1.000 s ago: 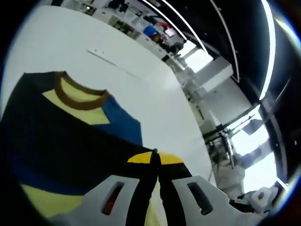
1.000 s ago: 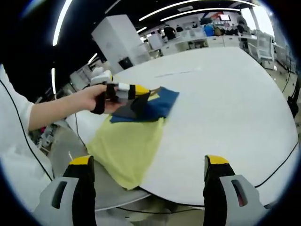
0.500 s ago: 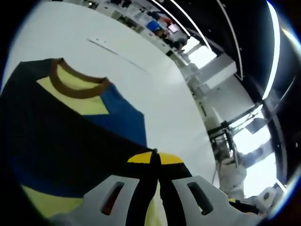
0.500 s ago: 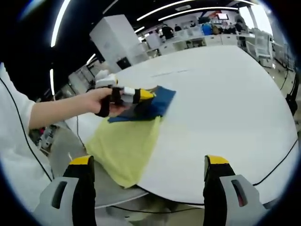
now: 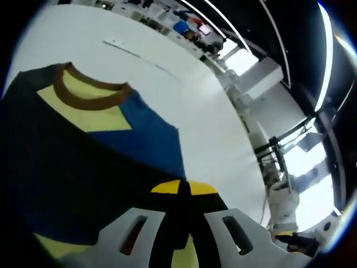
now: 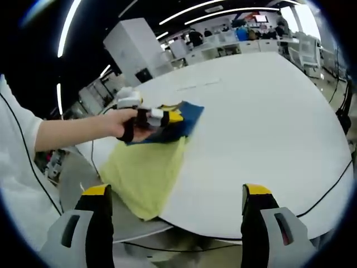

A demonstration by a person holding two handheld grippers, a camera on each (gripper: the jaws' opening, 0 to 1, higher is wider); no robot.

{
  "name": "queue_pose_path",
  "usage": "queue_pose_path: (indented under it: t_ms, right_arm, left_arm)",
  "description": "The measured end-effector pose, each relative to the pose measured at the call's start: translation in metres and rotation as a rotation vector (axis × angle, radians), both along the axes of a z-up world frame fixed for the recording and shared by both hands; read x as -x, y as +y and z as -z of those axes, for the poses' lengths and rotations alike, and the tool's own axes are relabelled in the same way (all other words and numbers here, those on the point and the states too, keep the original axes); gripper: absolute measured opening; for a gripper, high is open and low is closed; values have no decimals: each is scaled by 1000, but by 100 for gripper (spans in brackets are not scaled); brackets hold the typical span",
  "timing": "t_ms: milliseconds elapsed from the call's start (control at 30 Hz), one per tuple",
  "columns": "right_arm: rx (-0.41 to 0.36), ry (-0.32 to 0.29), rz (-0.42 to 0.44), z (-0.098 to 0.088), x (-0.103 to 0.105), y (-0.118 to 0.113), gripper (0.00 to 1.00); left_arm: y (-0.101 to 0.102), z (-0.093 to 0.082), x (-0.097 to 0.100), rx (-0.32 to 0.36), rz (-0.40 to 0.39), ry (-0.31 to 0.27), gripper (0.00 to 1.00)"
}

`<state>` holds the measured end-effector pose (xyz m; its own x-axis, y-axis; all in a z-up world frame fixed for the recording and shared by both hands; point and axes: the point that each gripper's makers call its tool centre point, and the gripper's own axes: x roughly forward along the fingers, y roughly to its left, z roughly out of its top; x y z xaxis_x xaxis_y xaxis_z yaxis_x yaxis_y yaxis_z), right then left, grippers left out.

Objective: Fold the garment on the visible template until the final outline fits inside the template.

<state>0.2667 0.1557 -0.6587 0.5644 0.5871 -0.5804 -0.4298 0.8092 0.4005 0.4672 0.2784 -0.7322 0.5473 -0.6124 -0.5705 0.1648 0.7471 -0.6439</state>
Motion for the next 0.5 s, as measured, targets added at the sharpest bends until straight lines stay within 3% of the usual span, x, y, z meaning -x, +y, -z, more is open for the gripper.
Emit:
queue_pose_path:
  t_ms: [500]
  right_arm:
    - [-2,8,11,3,-1,-7,96]
  left_arm:
    - [-5,14,0,-36,20,1,1]
